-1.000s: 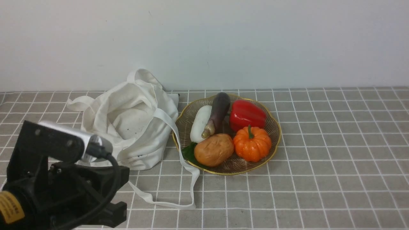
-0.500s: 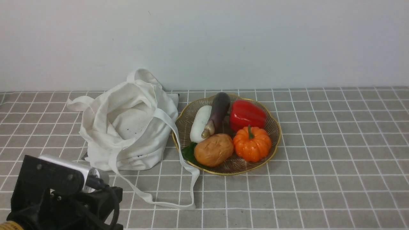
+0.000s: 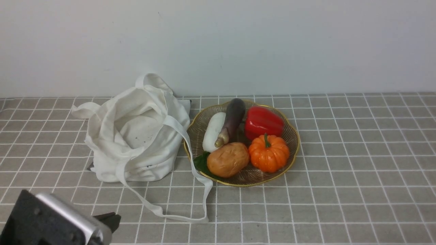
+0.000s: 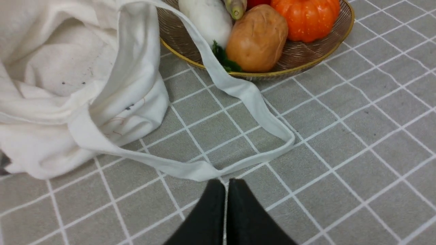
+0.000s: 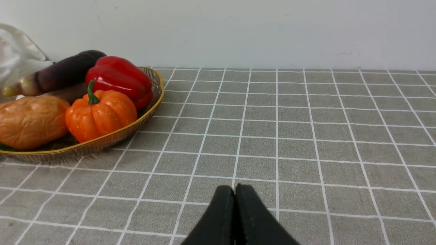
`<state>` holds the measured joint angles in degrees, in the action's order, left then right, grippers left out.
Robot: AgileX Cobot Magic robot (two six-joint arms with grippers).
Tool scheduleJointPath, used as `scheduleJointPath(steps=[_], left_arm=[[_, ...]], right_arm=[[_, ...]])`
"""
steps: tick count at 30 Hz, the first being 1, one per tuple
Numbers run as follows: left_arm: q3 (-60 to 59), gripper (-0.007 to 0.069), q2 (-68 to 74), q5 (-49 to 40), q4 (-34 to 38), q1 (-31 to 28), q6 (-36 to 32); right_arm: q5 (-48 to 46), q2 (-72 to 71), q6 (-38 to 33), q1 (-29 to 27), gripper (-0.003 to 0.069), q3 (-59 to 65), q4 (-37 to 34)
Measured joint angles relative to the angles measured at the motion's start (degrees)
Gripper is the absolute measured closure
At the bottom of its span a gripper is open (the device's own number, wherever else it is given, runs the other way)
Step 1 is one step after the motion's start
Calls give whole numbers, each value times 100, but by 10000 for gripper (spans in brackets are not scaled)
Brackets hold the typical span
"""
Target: Take vegetables from bag on grey coffee tablecloth place on plate.
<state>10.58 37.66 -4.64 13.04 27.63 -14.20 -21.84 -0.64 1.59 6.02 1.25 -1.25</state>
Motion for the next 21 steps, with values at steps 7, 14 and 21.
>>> scheduleJointPath(steps=[7, 14, 21], left_arm=[[-586, 629, -1562, -22, -1124, -1304, 798], [-1114, 629, -2824, -60, -1551, -2295, 1586], [-1219, 629, -3689, -942, -1587, -2593, 1738]], right_arm=[[0, 0, 0, 0, 674, 0, 0], [0, 0, 0, 0, 674, 0, 0], [0, 0, 0, 0, 674, 0, 0]])
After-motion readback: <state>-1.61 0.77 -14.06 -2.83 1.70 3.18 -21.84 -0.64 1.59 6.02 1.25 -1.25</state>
